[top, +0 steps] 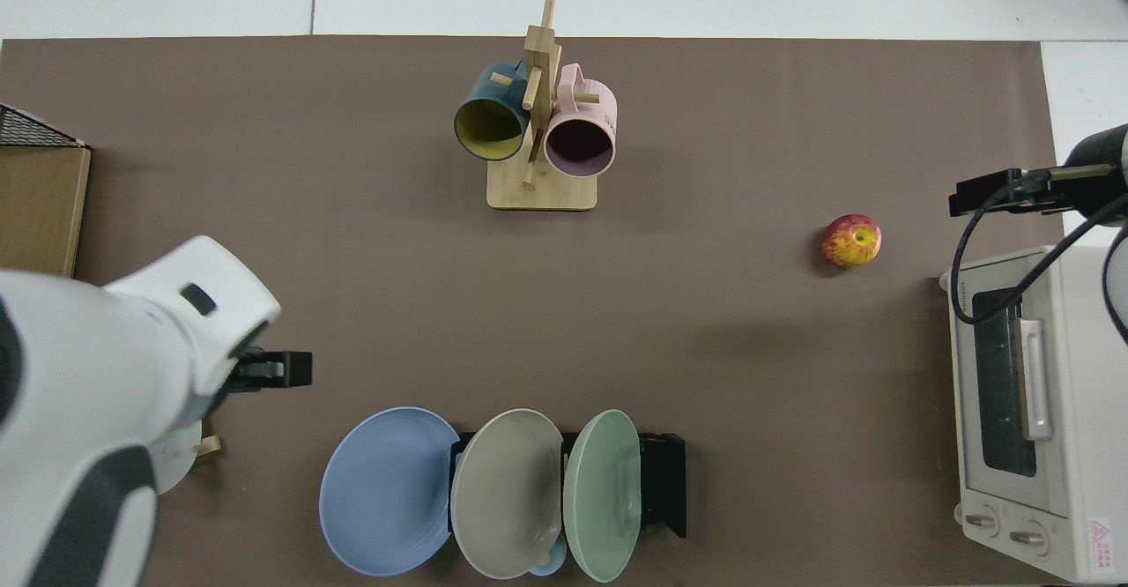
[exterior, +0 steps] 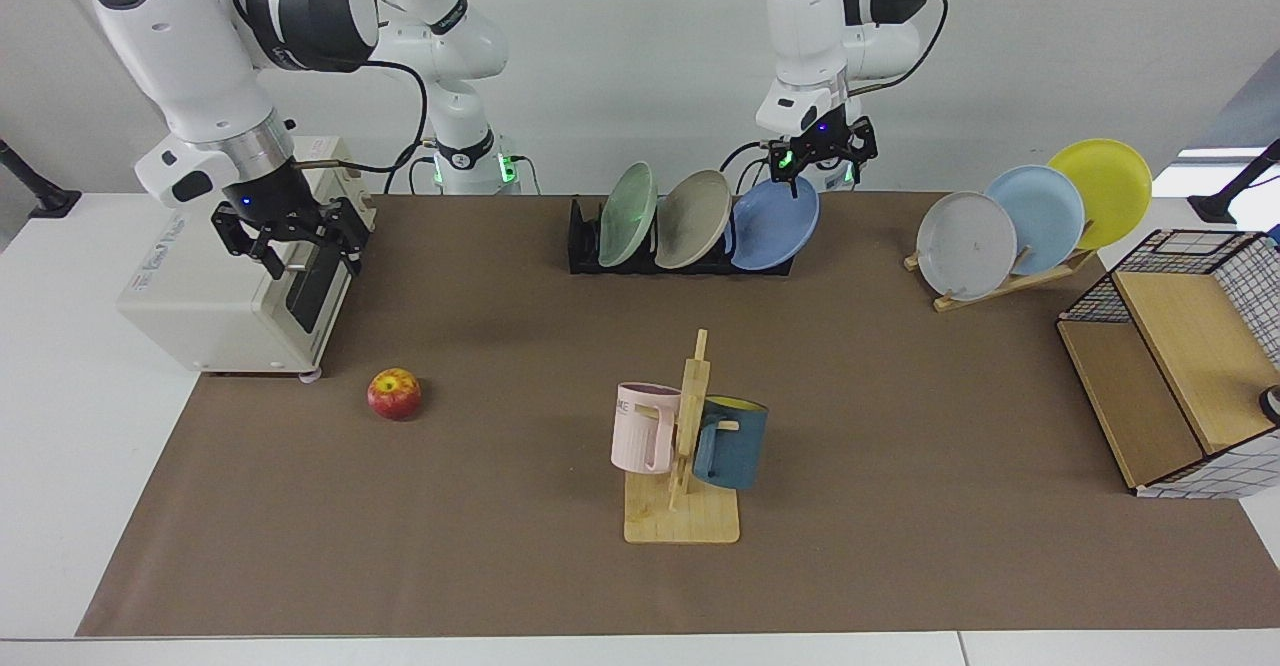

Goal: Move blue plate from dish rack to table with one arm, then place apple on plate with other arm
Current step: 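Lower the left gripper toward the blue plate in the dish rack, then grasp the blue plate rim with the left gripper while the right gripper reaches the apple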

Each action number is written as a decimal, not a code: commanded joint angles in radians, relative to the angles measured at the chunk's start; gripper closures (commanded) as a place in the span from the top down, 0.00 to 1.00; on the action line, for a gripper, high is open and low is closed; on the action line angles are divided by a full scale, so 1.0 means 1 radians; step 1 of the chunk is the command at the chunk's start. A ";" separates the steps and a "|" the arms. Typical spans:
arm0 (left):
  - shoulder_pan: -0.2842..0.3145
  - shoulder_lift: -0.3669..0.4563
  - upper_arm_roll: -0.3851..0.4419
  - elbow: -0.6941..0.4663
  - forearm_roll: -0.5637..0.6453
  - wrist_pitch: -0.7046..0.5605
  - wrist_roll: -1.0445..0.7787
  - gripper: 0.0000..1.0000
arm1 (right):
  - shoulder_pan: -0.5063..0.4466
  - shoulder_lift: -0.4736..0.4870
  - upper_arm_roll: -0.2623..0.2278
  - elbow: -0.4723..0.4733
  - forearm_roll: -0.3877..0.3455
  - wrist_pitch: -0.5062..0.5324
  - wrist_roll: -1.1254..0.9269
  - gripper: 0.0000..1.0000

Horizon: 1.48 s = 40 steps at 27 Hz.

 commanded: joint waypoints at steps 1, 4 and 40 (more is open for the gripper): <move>-0.021 -0.102 -0.005 -0.182 0.007 0.087 -0.011 1.00 | -0.015 -0.012 -0.003 -0.020 0.019 0.002 -0.035 1.00; -0.016 -0.105 0.005 -0.197 0.001 0.096 0.002 1.00 | -0.002 -0.012 -0.001 -0.023 0.004 0.016 -0.043 1.00; -0.004 -0.079 -0.049 -0.260 -0.108 0.132 0.088 0.63 | 0.028 0.302 -0.001 -0.310 0.002 0.573 -0.040 1.00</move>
